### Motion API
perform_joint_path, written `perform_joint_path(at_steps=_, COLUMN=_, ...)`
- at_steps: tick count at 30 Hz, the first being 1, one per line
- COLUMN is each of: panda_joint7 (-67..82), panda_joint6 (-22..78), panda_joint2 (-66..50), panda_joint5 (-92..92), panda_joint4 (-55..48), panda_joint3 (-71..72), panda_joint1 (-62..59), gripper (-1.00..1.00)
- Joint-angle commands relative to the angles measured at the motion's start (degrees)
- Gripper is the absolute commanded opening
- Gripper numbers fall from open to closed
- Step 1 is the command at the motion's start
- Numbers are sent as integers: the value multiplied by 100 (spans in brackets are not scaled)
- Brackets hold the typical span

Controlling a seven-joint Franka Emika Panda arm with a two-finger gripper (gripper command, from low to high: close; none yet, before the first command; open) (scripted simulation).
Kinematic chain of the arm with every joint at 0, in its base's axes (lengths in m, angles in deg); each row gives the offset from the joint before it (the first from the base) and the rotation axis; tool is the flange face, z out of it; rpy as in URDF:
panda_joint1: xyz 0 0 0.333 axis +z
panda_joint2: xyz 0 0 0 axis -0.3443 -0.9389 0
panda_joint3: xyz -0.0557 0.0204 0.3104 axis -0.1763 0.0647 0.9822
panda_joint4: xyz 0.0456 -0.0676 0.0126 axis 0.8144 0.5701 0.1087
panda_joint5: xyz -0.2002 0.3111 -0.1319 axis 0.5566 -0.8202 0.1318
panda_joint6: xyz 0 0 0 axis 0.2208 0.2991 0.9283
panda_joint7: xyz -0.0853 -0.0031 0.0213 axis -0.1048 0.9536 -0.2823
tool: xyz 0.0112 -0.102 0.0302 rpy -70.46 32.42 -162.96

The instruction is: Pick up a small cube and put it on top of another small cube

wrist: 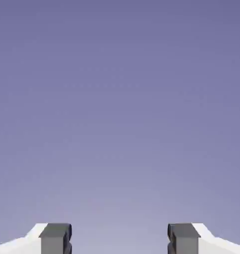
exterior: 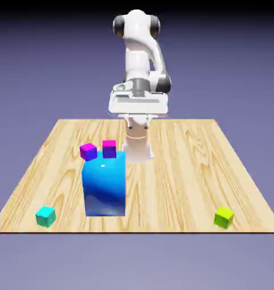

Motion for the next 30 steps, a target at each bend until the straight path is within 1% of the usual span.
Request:
perform_joint_path(at_steps=1, panda_joint7=125, panda_joint6=53, panda_joint2=-208, panda_joint5=-101, panda_joint4=-128, panda_joint3=-61, panda_joint1=179, gripper=0)
perform_joint_path(at_steps=27, panda_joint7=3365, panda_joint6=1429, panda_joint2=-5607, panda_joint5=-2736, panda_joint4=-3452, panda_joint3=-1639, panda_joint1=4826, gripper=0)
perform_joint_path(at_steps=29, panda_joint7=3459, panda_joint6=1469, panda_joint2=-5764, panda_joint5=-2813, panda_joint4=-3549, panda_joint3=-1685, panda_joint1=4962, gripper=0)
perform_joint_path(at_steps=30, panda_joint7=3321, panda_joint6=1376, panda_joint2=-5859, panda_joint5=-2611, panda_joint4=-3583, panda_joint3=-1487, panda_joint1=4755, gripper=0)
